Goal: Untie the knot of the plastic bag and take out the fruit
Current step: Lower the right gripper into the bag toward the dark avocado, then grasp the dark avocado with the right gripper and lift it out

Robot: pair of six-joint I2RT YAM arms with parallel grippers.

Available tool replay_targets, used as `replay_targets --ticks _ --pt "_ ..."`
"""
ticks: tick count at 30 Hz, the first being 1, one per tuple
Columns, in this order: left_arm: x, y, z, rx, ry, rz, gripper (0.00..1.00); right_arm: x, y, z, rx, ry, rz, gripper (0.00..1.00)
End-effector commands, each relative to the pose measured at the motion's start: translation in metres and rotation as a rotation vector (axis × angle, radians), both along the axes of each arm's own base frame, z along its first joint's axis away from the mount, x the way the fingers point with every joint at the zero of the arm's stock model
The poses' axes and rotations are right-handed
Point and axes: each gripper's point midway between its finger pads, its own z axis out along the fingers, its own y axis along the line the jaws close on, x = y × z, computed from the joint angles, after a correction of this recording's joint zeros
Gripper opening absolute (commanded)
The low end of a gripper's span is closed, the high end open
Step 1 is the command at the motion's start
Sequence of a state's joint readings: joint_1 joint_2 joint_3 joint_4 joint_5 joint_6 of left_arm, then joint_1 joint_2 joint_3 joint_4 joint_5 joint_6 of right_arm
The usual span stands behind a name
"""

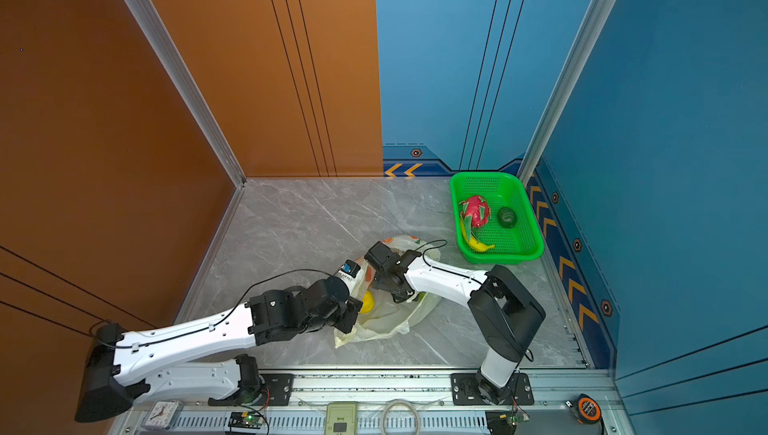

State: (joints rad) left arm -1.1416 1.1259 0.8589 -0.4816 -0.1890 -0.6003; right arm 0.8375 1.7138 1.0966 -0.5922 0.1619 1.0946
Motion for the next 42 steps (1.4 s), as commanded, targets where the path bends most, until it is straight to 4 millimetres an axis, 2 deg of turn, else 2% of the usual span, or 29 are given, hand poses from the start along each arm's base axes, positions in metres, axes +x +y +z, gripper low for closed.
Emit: replay_targets --ticks 1,8,12,19,31,36,42 --pt "-0.003 -0.007 0.008 -0.014 -0.008 -0.035 0.00 0.003 -0.003 -0.004 -0.015 -0.002 -0.027 0.88" --pt "-0.003 -0.004 0.006 -0.009 -0.007 -0.030 0.00 0.005 -0.001 0.007 0.006 -0.037 -0.017 0.57" --pt "-0.001 -0.001 0.004 -0.003 -0.010 -0.019 0.00 0.003 0.005 0.018 0.034 -0.056 0.004 0.49" --pt "0.001 0.003 0.002 -0.004 -0.026 0.002 0.00 -0.011 0.027 0.052 0.138 -0.099 0.081 0.46" --pt "0.015 0.015 0.010 -0.017 -0.064 0.090 0.00 -0.045 0.046 0.124 0.182 -0.175 0.241 0.45" --pt "0.020 0.016 0.014 -0.024 -0.073 0.108 0.00 -0.051 0.043 0.157 0.184 -0.212 0.282 0.45" --pt "0.022 0.017 0.015 -0.022 -0.075 0.116 0.00 -0.049 0.025 0.201 0.196 -0.289 0.288 0.45"
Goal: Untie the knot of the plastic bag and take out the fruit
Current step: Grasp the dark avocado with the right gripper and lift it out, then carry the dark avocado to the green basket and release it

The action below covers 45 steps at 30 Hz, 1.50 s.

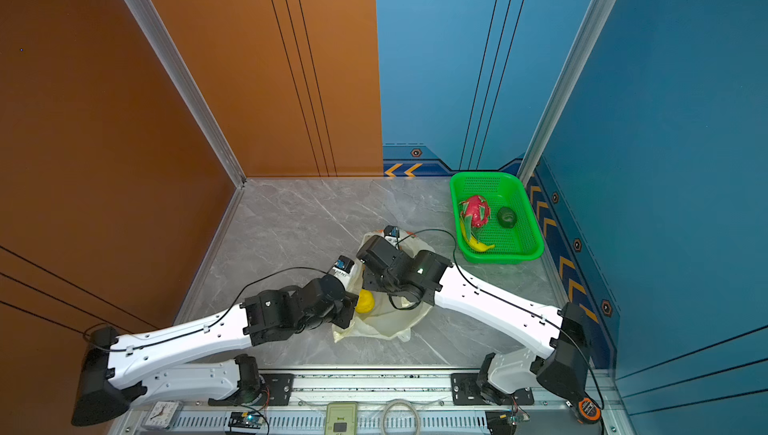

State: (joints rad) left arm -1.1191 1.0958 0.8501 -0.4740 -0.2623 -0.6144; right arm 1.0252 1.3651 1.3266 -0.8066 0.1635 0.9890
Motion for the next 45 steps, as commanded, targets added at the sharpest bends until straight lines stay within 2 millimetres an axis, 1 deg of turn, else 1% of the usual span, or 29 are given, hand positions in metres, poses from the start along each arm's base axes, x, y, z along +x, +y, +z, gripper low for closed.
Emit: replay_targets --ticks 1,5,8,10,12,14,15,20,23,28,30,33,37,40,45 --pt "0.006 0.005 0.006 -0.012 -0.021 0.032 0.00 0.004 -0.024 0.029 -0.034 -0.066 -0.007 0.45" --pt "0.005 0.004 0.006 -0.013 -0.018 0.030 0.00 0.019 -0.045 0.062 -0.004 -0.121 -0.043 0.45" --pt "0.005 0.003 0.007 -0.014 -0.020 0.023 0.00 0.035 -0.068 0.080 0.031 -0.141 -0.090 0.45" --pt "0.005 0.003 0.008 -0.014 -0.022 0.020 0.00 0.047 -0.089 0.084 0.039 -0.147 -0.132 0.45" --pt "0.005 0.002 0.008 -0.012 -0.024 0.019 0.00 0.060 -0.116 0.085 0.048 -0.144 -0.193 0.45" --pt "0.004 0.002 0.008 -0.012 -0.026 0.018 0.00 0.074 -0.144 0.082 0.037 -0.140 -0.247 0.45" --pt "0.004 0.001 0.008 -0.011 -0.026 0.017 0.00 0.079 -0.155 0.080 0.032 -0.136 -0.265 0.45" --pt "0.004 0.000 0.009 -0.009 -0.031 0.011 0.00 0.108 -0.223 0.055 0.002 -0.093 -0.399 0.45" --pt "0.003 0.000 0.010 -0.008 -0.033 0.009 0.00 0.125 -0.257 0.037 -0.001 -0.070 -0.475 0.45" --pt "0.003 -0.001 0.009 -0.003 -0.031 0.005 0.00 0.147 -0.306 -0.001 -0.047 -0.015 -0.578 0.45" --pt "0.003 -0.002 0.009 -0.004 -0.031 0.000 0.00 0.154 -0.321 -0.016 -0.054 0.000 -0.617 0.45" --pt "0.002 -0.002 0.009 -0.001 -0.032 -0.008 0.00 0.164 -0.337 -0.039 -0.058 0.032 -0.661 0.45" --pt "-0.002 -0.003 0.006 0.005 -0.026 -0.024 0.00 0.176 -0.355 -0.069 -0.076 0.078 -0.698 0.46" --pt "-0.005 -0.003 0.004 0.007 -0.023 -0.029 0.00 0.183 -0.364 -0.088 -0.084 0.116 -0.710 0.47" --pt "-0.008 -0.002 0.004 0.002 -0.020 -0.030 0.00 0.187 -0.373 -0.119 -0.101 0.176 -0.714 0.50"
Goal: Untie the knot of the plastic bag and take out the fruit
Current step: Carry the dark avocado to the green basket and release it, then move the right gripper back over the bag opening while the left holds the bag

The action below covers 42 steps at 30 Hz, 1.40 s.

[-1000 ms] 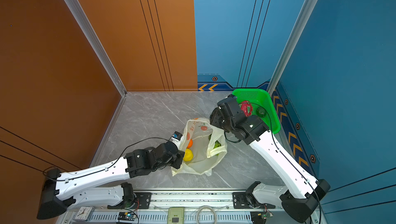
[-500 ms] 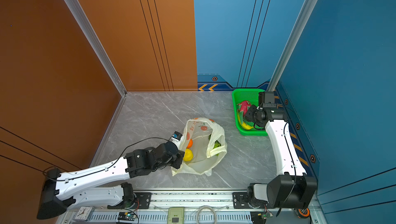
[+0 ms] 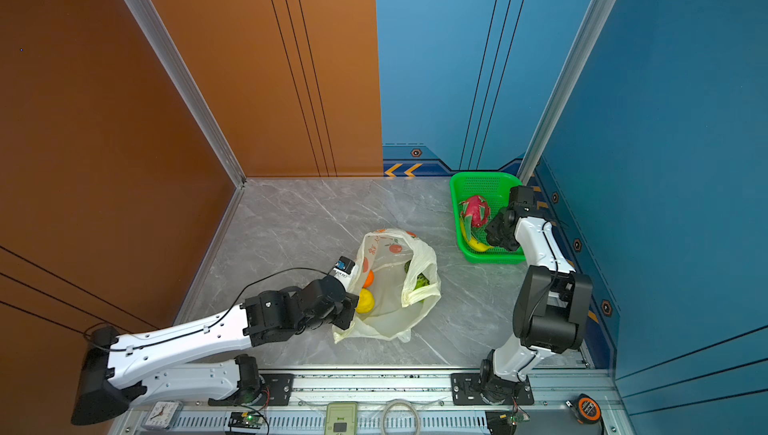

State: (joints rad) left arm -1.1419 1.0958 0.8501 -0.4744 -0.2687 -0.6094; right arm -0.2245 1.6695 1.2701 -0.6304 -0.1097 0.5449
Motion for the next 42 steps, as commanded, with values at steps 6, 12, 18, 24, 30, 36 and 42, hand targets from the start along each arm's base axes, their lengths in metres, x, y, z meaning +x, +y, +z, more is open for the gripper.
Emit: replay_targets --ticks 6,12,18,24,30,36,42 --pt "-0.004 0.003 0.002 0.021 -0.005 -0.013 0.00 0.010 -0.009 -0.025 -0.008 0.028 0.018 0.65" --pt "-0.009 0.002 -0.001 0.025 0.006 -0.033 0.00 0.006 -0.010 -0.015 -0.022 0.030 0.013 0.83" --pt "-0.010 0.001 0.003 0.023 -0.009 -0.046 0.00 -0.006 0.006 0.011 -0.032 0.012 0.059 0.84" --pt "-0.009 -0.003 0.008 0.013 -0.033 -0.061 0.00 -0.032 0.040 0.053 -0.027 -0.031 0.141 0.86" --pt "-0.007 -0.010 0.016 -0.007 -0.059 -0.077 0.00 -0.073 0.109 0.102 -0.012 -0.077 0.316 0.87" --pt "-0.005 -0.016 0.022 -0.017 -0.085 -0.094 0.00 -0.114 0.186 0.145 0.021 -0.153 0.474 0.88" --pt "-0.003 -0.013 0.025 -0.016 -0.101 -0.084 0.00 -0.143 0.256 0.169 0.064 -0.203 0.623 0.88"
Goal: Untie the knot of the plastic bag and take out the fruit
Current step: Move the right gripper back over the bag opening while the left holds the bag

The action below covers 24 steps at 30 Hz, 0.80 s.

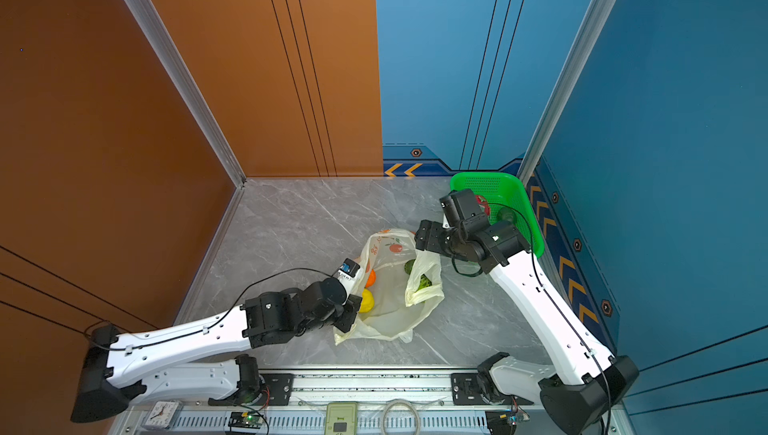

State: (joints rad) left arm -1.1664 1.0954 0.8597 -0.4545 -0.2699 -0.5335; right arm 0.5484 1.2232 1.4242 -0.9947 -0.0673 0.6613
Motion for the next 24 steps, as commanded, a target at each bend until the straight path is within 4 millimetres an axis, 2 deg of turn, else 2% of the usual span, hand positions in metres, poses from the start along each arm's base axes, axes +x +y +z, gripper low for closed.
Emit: replay_targets --ticks 1,3,6,9,18,22,24 --pt "0.002 -0.003 0.018 -0.031 -0.050 -0.005 0.00 -0.017 0.019 0.006 -0.002 0.025 -0.003 0.88" --pt "0.002 -0.002 0.018 -0.033 -0.052 -0.001 0.00 -0.029 0.047 0.004 0.011 0.032 0.062 0.88" --pt "0.003 -0.002 0.020 -0.035 -0.055 0.002 0.00 -0.037 0.077 -0.003 0.035 0.049 0.112 0.88" --pt "0.004 -0.003 0.023 -0.038 -0.060 0.002 0.00 -0.042 0.097 -0.013 0.025 0.066 0.137 0.87" --pt "0.005 -0.005 0.029 -0.058 -0.073 0.004 0.00 -0.044 0.110 -0.067 -0.044 0.150 0.098 0.84" --pt "0.005 -0.006 0.030 -0.062 -0.074 0.003 0.00 -0.050 0.099 -0.098 -0.112 0.204 0.054 0.82" --pt "0.005 -0.006 0.030 -0.062 -0.074 0.001 0.00 -0.051 0.097 -0.107 -0.110 0.199 0.041 0.82"
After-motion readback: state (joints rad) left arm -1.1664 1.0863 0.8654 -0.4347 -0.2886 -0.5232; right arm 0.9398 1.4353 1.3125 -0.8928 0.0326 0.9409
